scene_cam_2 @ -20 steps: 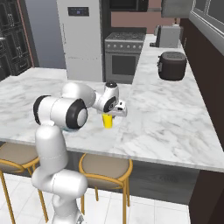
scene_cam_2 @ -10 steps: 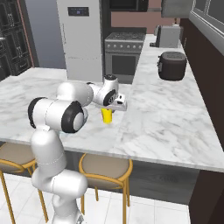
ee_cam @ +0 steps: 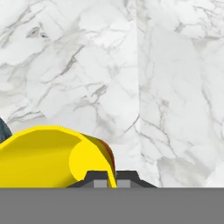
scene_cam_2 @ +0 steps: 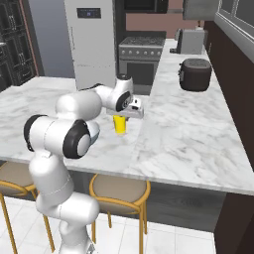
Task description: Place the cup inside the bowl on the dining table and move the bowl to any counter.
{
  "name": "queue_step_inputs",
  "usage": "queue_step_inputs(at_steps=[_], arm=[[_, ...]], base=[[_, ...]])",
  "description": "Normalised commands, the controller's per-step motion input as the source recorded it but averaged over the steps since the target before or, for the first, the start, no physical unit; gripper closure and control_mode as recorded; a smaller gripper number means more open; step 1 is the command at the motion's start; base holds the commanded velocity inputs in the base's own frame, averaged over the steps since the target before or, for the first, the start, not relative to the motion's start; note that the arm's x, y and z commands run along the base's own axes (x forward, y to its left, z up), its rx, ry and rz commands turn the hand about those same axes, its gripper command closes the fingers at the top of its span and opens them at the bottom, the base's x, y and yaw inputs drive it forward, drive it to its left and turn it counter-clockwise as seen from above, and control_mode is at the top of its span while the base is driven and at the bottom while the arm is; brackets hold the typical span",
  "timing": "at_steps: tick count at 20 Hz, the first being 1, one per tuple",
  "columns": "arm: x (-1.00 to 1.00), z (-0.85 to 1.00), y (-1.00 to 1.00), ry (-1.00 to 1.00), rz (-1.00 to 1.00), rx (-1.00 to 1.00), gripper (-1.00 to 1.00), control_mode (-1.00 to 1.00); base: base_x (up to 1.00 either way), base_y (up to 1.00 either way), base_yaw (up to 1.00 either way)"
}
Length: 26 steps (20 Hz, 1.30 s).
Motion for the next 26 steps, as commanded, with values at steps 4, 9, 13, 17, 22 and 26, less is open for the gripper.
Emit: queue_step_inputs(at_steps=[4,9,13,17,22,26], arm=[[-0.11,0.55,0.0,0.0,0.0,0.0,1.0,-1.0],[-0.06,0.42,0.06,0.0,0.0,0.0,1.0,-1.0],[-0.02,0.22,0.28,0.0,0.0,0.0,1.0,-1.0],[0.0,0.17,0.39,0.0,0.0,0.0,1.0,-1.0],[0.0,0.19,0.39,0.0,0.0,0.0,1.0,-1.0],[0.0,0.19,0.41,0.0,0.0,0.0,1.0,-1.0]], base=[[0.0,0.0,0.0],[0.0,0.0,0.0],[0.0,0.0,0.0],[0.0,0.0,0.0],[0.0,0.0,0.0],[0.0,0.0,0.0]])
